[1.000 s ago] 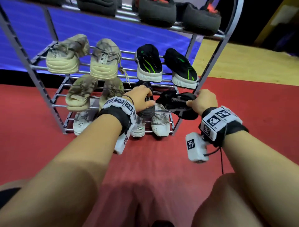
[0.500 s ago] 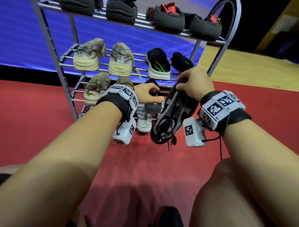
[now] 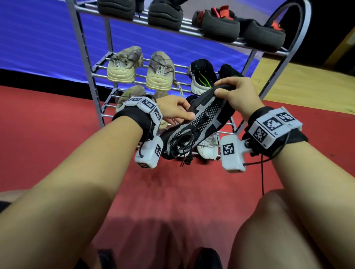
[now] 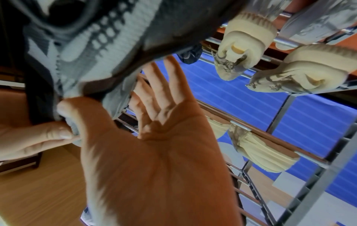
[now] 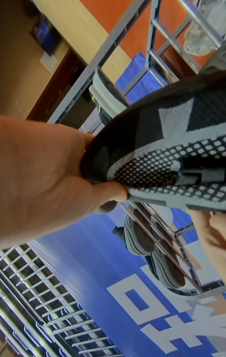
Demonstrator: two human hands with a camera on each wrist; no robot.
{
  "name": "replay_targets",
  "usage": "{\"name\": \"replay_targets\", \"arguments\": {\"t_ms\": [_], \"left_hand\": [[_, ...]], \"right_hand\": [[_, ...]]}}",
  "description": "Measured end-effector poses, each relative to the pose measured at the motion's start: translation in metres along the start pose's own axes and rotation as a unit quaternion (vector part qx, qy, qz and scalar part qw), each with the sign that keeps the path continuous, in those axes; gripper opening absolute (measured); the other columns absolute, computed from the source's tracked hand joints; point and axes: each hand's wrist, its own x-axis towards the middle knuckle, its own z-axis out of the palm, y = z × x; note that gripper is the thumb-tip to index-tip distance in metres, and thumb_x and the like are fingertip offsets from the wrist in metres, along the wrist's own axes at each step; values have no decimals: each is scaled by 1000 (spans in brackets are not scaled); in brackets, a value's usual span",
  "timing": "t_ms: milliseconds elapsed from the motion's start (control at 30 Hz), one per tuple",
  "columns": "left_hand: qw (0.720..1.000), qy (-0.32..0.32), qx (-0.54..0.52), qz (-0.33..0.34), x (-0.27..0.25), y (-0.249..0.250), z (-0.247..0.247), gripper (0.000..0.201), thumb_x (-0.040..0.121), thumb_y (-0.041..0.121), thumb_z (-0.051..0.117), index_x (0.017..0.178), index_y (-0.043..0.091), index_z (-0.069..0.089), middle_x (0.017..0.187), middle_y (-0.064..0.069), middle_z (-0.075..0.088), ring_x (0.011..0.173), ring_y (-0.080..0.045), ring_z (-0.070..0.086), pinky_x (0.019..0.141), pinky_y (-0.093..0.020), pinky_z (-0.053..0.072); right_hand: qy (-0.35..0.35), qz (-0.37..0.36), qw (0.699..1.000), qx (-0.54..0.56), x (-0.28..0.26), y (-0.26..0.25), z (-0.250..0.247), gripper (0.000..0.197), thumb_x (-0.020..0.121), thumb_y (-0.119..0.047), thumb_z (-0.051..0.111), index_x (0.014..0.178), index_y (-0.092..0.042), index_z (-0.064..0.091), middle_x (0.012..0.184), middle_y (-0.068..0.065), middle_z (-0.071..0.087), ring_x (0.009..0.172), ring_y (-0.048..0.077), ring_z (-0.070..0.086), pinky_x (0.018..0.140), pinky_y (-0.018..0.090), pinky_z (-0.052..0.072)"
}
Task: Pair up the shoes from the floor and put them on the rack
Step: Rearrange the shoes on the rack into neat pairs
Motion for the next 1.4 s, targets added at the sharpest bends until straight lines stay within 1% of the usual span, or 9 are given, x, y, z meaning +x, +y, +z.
{"name": "replay_targets", "arguments": {"t_ms": [167,300,433,567,733,833,1000,1200,1400], "left_hand": [[999,33,14,-10,1,9,2,13,86,11,65,83,12,52,75,-10,55,63,-18,51,51,-21,47],[993,105,44,-27,-1,16,-10,15,88,13,62,78,10,51,75,-14,53,61,-22,54,44,-19,46],[992,128,5,-22,2,15,-20,20,88,15,58,72,9,48,74,-16,56,60,-25,54,50,-25,48],[984,132,-117,18,-1,25,-15,9,91,13,55,90,5,56,65,-2,62,57,-14,58,58,-30,53],[959,143,-244,37,-5,37,-14,11,95,11,49,87,9,56,94,-4,65,86,-17,63,59,-29,59],[956,112,-272,18,-9,33,-13,10,97,12,46,96,10,55,92,-1,65,84,-13,63,56,-27,59],[984,26,-169,-48,-14,23,-13,32,101,29,38,72,19,48,54,14,58,62,-1,60,77,-35,53],[977,-60,24,-204,-27,-7,-20,42,94,54,36,68,21,40,65,0,43,58,-11,44,43,-15,47],[977,37,-8,-210,-13,-9,-15,20,97,28,50,82,14,49,74,0,46,60,-14,45,36,-13,42]], "right_hand": [[21,24,999,-30,3,6,-3,34,82,-17,69,115,-10,61,101,2,59,93,14,57,86,28,48],[-14,89,994,-59,1,11,0,69,91,-35,57,143,-3,25,136,7,45,121,21,47,99,28,40],[-57,161,985,-3,-8,12,13,56,94,-44,47,135,-7,40,104,-1,52,90,14,48,67,24,39],[-201,217,954,53,-14,12,18,44,94,-58,35,102,-23,60,104,2,65,72,10,50,63,26,37],[-273,204,933,114,-19,17,16,55,92,-62,32,134,-28,47,131,-3,59,118,23,55,100,48,38],[-264,186,931,170,-23,20,17,47,97,-47,39,139,-27,39,133,1,58,116,24,58,99,49,43],[-282,166,934,144,-26,31,9,33,99,-39,39,126,-23,50,114,2,63,101,22,58,98,47,43],[-305,228,920,89,-28,54,1,20,96,-27,48,98,-14,64,67,-5,73,57,7,67,62,21,57],[-299,264,903,-158,-21,79,-10,50,74,-62,63,74,-12,68,70,-2,74,66,12,70,75,28,58]]}}
